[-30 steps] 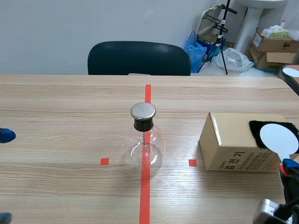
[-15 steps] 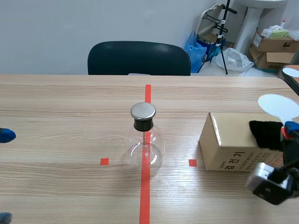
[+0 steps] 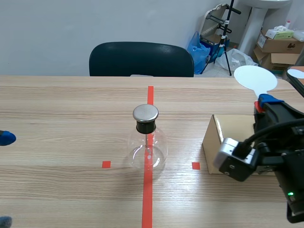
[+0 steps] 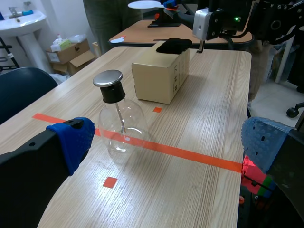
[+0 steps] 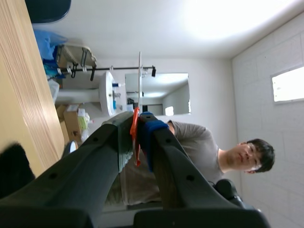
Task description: Do the electroscope experiment
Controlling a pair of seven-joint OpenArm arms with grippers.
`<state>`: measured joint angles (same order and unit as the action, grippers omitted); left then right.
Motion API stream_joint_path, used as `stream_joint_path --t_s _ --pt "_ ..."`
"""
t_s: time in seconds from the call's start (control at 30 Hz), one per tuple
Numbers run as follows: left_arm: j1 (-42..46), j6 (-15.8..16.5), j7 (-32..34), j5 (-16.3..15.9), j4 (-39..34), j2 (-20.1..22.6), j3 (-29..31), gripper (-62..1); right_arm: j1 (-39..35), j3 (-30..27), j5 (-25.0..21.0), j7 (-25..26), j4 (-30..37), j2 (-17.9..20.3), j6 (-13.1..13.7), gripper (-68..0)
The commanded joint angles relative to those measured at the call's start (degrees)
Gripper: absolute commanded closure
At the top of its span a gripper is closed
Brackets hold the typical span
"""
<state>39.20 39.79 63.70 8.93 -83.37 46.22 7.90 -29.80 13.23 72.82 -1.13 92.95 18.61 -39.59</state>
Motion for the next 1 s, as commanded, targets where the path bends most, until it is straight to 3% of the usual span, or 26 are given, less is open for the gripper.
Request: stream_joint_path --t_s 0.0,0.23,0.4,0.5,0.7,0.8,0.97 --pt "-0.04 0.09 1.07 -0.61 -0.81 0.52 0.17 -62.3 1.73 1.20 0.55 -2.36 -0.04 1.18 -0.61 -1.0" --pt "-0.04 0.09 1.09 -0.63 -0.81 0.50 0.17 -62.3 5.27 10.32 3.91 -11.67 -0.04 3.15 -0.50 -1.0" --pt "-0.04 0.09 1.18 -0.61 -0.81 0.52 0.17 -62.3 7.91 16.15 5.29 -17.94 -0.04 4.11 0.66 -1.0" --pt "-0.04 0.09 1.20 -0.61 -0.81 0.52 0.17 -62.3 8.74 18.58 6.49 -20.83 -0.11 4.09 2.64 -1.0" --pt "-0.04 0.09 1.20 -0.61 -0.81 0.50 0.17 -62.3 9.99 22.60 6.75 -23.93 -0.39 4.11 3.50 -1.0" --pt "-0.13 0.09 0.39 -0.57 -0.81 0.50 0.15 -62.3 10.97 24.39 6.93 -25.40 -0.96 4.11 5.60 -1.0" --pt "-0.22 0.09 -0.31 -0.61 -0.81 0.50 0.15 -62.3 13.38 27.76 6.95 -27.36 -3.96 4.09 5.60 -1.0"
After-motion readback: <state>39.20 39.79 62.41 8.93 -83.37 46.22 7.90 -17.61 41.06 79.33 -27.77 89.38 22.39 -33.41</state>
